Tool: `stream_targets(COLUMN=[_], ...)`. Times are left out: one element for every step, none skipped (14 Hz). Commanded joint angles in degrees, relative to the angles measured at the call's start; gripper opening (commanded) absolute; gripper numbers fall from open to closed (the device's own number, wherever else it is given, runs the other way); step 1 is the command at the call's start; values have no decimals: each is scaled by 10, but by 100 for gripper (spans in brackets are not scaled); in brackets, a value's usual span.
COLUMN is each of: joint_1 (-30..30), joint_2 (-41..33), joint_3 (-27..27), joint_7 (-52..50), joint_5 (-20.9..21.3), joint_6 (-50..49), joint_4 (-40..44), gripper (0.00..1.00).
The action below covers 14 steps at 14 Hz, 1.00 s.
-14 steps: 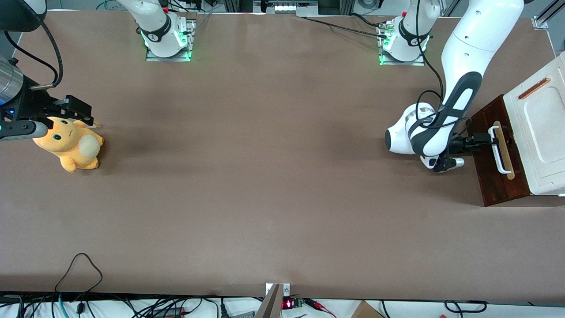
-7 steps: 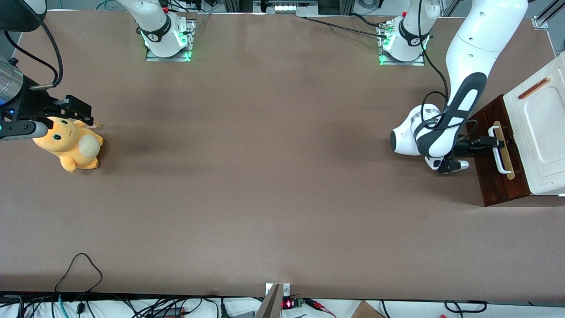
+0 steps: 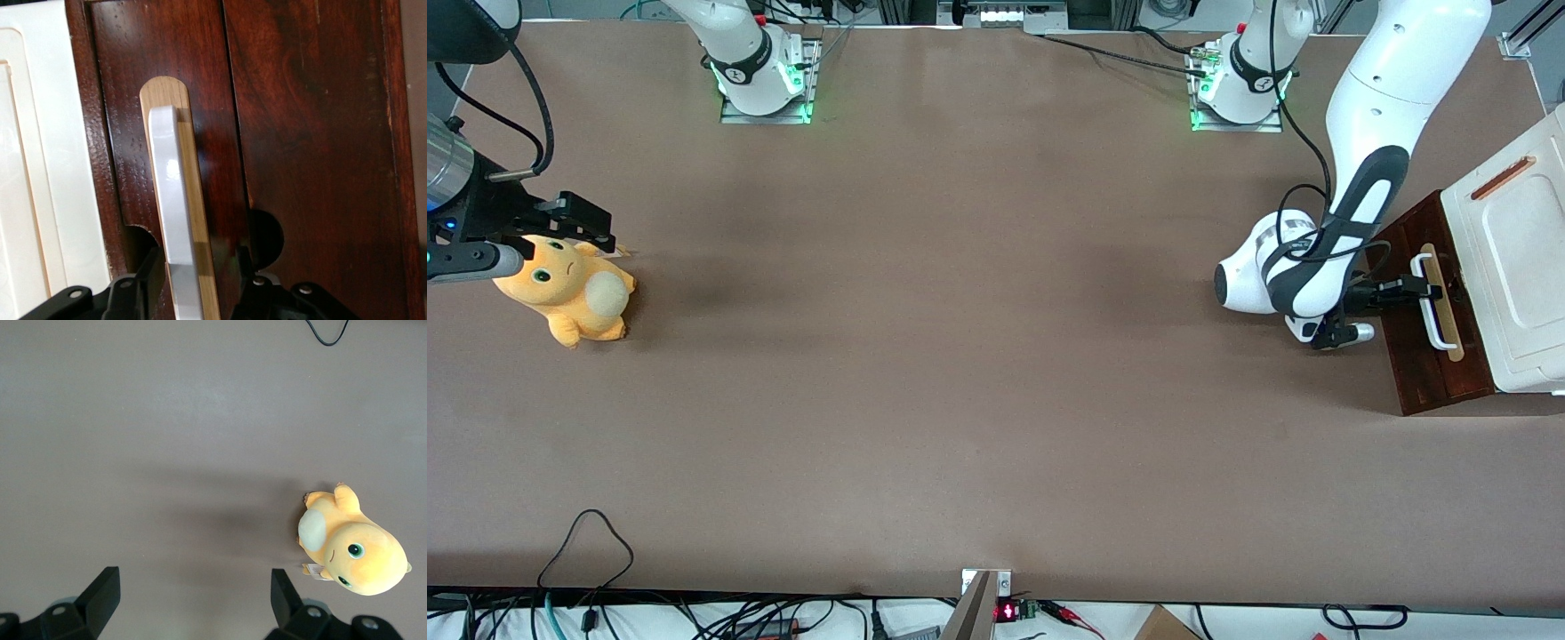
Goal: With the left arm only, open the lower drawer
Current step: 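Align the open left gripper around the white handle and close it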
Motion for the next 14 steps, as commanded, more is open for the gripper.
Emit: stream_targets(joint_1=[5,7,8,8,8,8,8,8,8,8,8,8,8,8], joint_2=[-5,-6,-6,-6,-6,-6,-6,-6,-6,-6,-6,-6,-6,-6], joint_3=[-2,-2,-2,-2,-2,-2,-2,-2,-2,-2,-2,-2,-2,-2], joint_7=[7,6,6,6,5,4,0,-3,-3,-4,-4,-4,-4,-5], joint_5=[13,13,13,13,13,13,13,13,13,13,13,13,13,12], joint_6=[-8,-9,-10,-10,-11,-12,-13,-14,-14,-14,-14,-14,-14,-14], joint_4=[2,2,2,2,2,2,3,3,3,3,3,3,4,8], gripper=[46,46,44,41,37,37,37,37,34,30,25,21,20,18])
